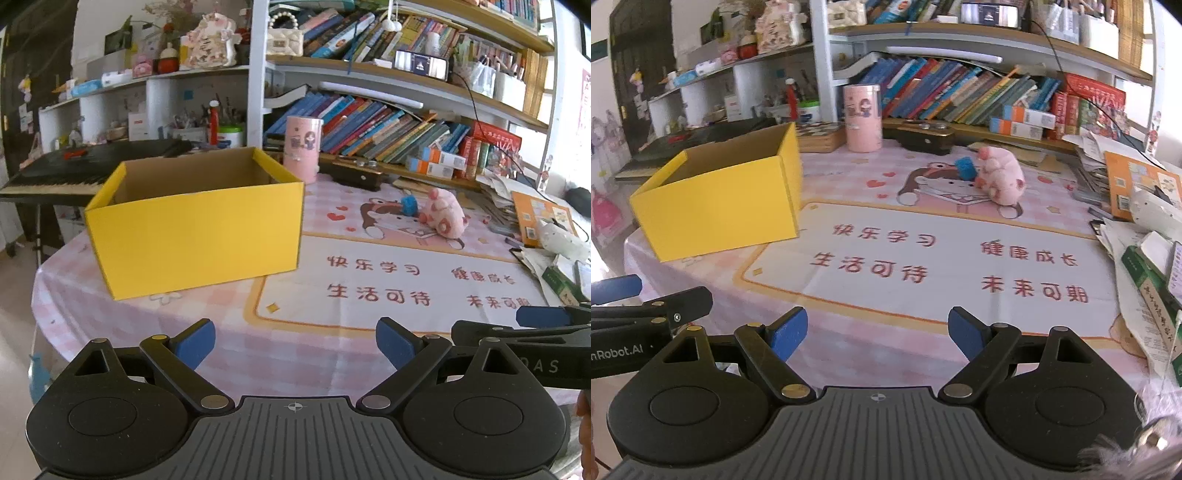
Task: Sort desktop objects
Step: 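Move both open tools toward the pink plush pig and blue cube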
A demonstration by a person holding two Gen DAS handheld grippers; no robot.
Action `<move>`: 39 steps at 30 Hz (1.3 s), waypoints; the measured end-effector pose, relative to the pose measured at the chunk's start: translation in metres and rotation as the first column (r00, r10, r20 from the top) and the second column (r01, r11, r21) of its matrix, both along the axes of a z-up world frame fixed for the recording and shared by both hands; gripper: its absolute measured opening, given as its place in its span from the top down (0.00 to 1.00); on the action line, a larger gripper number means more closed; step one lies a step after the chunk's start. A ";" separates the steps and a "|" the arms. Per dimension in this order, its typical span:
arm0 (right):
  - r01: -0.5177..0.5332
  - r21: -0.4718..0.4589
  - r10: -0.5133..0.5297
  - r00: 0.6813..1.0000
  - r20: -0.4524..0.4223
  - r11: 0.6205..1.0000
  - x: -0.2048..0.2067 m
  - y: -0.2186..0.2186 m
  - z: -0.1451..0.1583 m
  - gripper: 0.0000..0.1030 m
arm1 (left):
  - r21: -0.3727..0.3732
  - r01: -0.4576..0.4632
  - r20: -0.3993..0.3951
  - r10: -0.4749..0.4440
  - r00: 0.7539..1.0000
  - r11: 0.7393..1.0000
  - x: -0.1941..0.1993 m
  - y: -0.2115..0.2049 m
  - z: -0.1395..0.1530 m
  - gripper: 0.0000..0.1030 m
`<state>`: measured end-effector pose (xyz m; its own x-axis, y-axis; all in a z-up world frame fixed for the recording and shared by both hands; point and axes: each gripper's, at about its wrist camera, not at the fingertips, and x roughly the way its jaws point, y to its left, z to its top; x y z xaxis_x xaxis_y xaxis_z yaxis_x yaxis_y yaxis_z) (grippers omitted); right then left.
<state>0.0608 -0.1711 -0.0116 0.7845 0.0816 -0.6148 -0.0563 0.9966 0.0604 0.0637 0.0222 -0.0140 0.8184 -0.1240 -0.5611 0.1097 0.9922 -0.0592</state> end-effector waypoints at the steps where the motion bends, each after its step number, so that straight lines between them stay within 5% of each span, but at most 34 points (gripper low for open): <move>1: 0.003 -0.001 -0.003 1.000 -0.001 1.000 0.002 -0.003 0.000 0.20 | 0.000 0.003 -0.001 -0.003 1.000 1.000 0.002 -0.003 0.000 0.07; 39: 0.002 -0.009 -0.003 0.999 -0.037 1.000 0.103 -0.095 0.000 0.20 | 0.001 0.022 -0.038 -0.022 0.999 1.000 0.106 -0.096 -0.005 0.07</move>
